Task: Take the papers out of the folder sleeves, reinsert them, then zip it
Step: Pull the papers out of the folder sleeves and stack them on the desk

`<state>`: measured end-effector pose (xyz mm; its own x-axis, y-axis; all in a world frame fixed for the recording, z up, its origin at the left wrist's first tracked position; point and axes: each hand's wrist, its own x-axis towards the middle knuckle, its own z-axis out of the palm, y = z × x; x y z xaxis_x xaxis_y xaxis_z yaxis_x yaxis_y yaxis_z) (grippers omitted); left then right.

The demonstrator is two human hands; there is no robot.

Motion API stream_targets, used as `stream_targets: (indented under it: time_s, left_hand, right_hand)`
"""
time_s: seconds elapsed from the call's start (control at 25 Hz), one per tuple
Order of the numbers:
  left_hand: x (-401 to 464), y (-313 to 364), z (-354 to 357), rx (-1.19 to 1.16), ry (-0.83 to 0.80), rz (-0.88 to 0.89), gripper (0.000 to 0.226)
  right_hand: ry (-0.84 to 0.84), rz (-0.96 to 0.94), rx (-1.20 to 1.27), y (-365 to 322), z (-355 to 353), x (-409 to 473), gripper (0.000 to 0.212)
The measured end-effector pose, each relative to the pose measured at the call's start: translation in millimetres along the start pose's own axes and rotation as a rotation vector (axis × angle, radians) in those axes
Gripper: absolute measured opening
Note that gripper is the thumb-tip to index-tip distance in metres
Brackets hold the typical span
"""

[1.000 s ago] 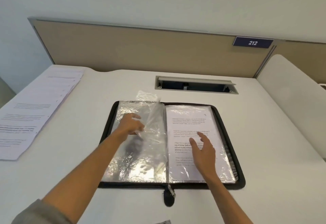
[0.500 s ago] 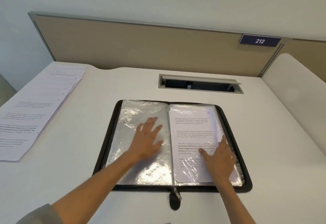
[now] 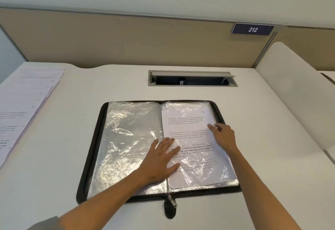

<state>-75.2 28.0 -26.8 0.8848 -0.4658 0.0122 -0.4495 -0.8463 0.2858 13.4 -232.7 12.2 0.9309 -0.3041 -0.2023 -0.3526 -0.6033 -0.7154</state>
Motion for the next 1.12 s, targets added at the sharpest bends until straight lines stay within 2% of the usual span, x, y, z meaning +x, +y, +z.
stream_targets:
  time_s: [0.08, 0.16, 0.28, 0.36, 0.44, 0.6, 0.84, 1.0, 1.12]
  left_hand:
    - [2, 0, -2, -0.017, 0.023, -0.003, 0.061]
    - [8, 0, -8, -0.047, 0.058, -0.007, 0.059]
    - [35, -7, -17, -0.069, 0.122, -0.018, 0.058]
    - [68, -17, -25, -0.087, 0.195, -0.063, 0.06]
    - [103, -28, -38, -0.106, 0.221, -0.149, 0.056]
    - [166, -32, -63, -0.234, 0.183, -0.265, 0.037]
    - [210, -24, -66, -0.368, -0.018, -0.338, 0.031]
    - [219, -33, -73, -0.44, -0.035, -0.333, 0.023]
    - [220, -37, -77, -0.426, -0.06, -0.316, 0.028]
  right_hand:
    - [-0.039, -0.006, -0.001, -4, 2, 15, 0.043]
    - [-0.064, -0.007, 0.08, -8, 1, 27, 0.048]
    - [-0.144, -0.029, 0.18, -15, -6, 31, 0.038]
    - [-0.187, -0.01, 0.317, -19, -11, 29, 0.014]
    - [-0.235, 0.004, 0.434, -21, -16, 27, 0.019]
    - [-0.306, -0.034, 0.477, -18, -26, 27, 0.034]
    - [-0.38, -0.066, 0.505, -15, -34, 28, 0.047]
    - [-0.424, -0.086, 0.518, -13, -32, 31, 0.052]
    - [-0.45, -0.09, 0.541, -14, -32, 32, 0.055]
